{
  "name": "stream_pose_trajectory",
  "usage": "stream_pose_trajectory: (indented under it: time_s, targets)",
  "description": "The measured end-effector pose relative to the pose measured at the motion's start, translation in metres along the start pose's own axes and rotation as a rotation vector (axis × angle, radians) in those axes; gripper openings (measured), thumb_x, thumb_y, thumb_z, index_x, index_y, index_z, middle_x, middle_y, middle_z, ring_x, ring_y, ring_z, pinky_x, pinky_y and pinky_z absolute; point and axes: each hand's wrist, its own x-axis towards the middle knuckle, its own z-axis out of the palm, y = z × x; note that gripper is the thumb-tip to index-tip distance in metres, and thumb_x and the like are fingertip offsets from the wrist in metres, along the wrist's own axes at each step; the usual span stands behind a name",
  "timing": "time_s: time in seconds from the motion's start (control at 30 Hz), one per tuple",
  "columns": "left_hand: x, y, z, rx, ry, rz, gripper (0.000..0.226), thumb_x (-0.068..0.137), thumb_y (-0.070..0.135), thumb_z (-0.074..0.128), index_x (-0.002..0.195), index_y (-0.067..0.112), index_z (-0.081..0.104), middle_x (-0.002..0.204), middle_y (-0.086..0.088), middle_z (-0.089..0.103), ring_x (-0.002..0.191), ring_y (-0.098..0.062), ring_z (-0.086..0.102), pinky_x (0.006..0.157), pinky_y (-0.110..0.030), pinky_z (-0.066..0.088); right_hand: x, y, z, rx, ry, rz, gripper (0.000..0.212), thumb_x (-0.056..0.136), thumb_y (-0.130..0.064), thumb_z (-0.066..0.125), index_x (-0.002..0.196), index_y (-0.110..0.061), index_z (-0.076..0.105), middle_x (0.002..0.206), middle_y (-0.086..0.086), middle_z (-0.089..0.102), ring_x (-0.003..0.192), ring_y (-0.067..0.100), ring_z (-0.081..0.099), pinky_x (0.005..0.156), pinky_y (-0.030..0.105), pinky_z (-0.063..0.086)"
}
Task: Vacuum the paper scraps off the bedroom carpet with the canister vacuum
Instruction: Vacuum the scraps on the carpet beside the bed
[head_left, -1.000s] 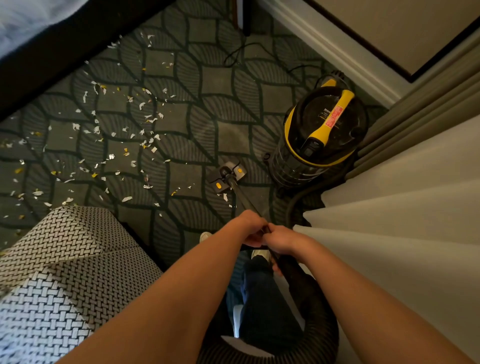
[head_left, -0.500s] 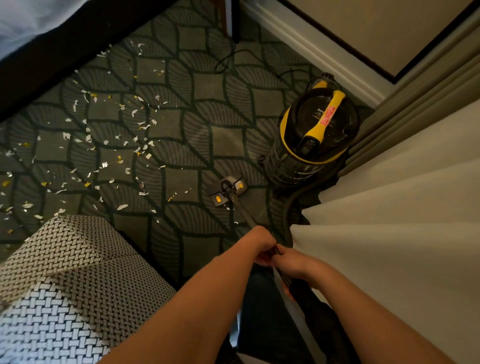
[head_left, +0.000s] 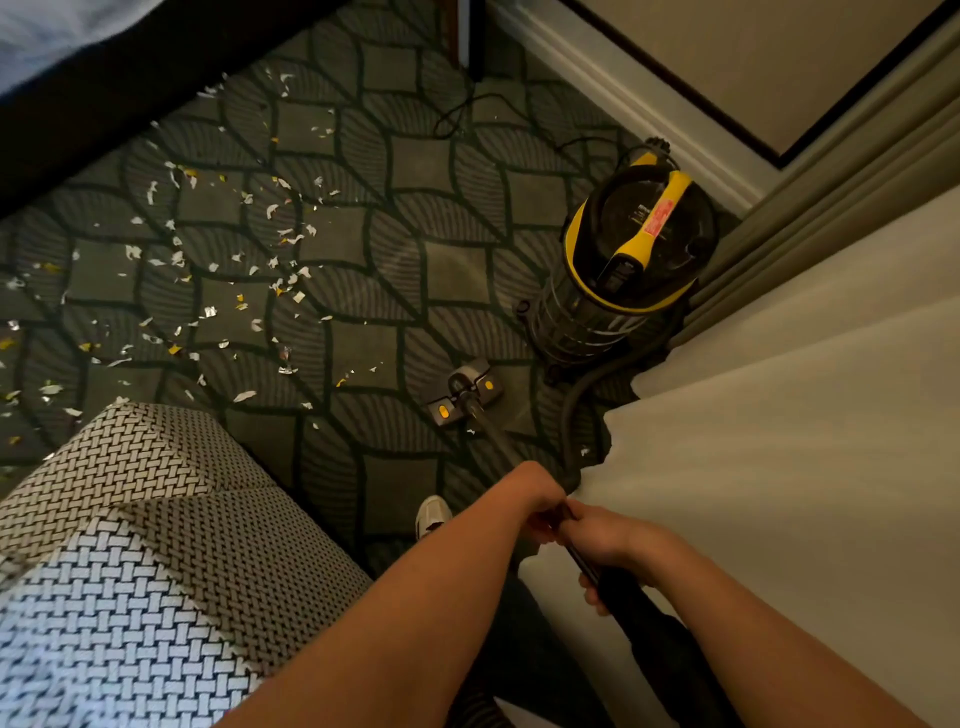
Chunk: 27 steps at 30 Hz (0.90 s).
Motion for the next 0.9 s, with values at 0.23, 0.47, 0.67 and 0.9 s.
stream_pose_trajectory:
  time_s: [0.23, 0.47, 0.67, 0.9]
  targets:
    - [0.007, -0.002, 0.011, 0.025, -0.031, -0.036, 0.011, 0.091, 0.005, 0.053, 0.097, -0.004, 0.058, 0.081, -0.020, 0.063, 0.081, -0.030, 0.065, 0.078, -0.034, 0.056, 0.005, 0.008, 0.000, -0.008, -0.016, 0.034, 0.046, 0.104, -0.027, 0.031, 0.150, -0.029, 0.022, 0.082, 0.017, 0.050, 0.059, 0.024, 0.055, 0.059, 0.039, 0.054]
    - [0.012, 0.003, 0.008, -0.032, -0.073, -0.068, 0.027, 0.096, 0.012, 0.047, 0.116, -0.001, 0.061, 0.103, -0.016, 0.065, 0.096, -0.024, 0.064, 0.095, -0.035, 0.052, -0.007, 0.005, -0.006, -0.083, -0.026, -0.053, 0.060, 0.094, -0.003, 0.051, 0.146, -0.027, 0.032, 0.082, 0.015, 0.057, 0.059, 0.020, 0.059, 0.060, 0.036, 0.056]
    - [0.003, 0.023, -0.012, -0.161, -0.102, -0.112, 0.023, 0.098, 0.016, 0.043, 0.084, 0.004, 0.058, 0.085, -0.011, 0.063, 0.076, -0.020, 0.062, 0.084, -0.030, 0.053, -0.025, -0.019, -0.018, -0.120, 0.015, -0.080, 0.052, 0.091, -0.002, 0.053, 0.139, -0.021, 0.041, 0.082, 0.012, 0.058, 0.058, 0.017, 0.058, 0.057, 0.031, 0.055]
    - [-0.019, 0.054, -0.031, -0.118, -0.141, -0.094, 0.027, 0.098, 0.017, 0.038, 0.090, 0.001, 0.058, 0.085, -0.013, 0.064, 0.077, -0.021, 0.064, 0.069, -0.033, 0.057, -0.051, -0.040, -0.034, -0.115, 0.024, -0.112, 0.049, 0.091, -0.004, 0.053, 0.134, -0.025, 0.041, 0.082, 0.011, 0.059, 0.056, 0.015, 0.058, 0.054, 0.030, 0.055]
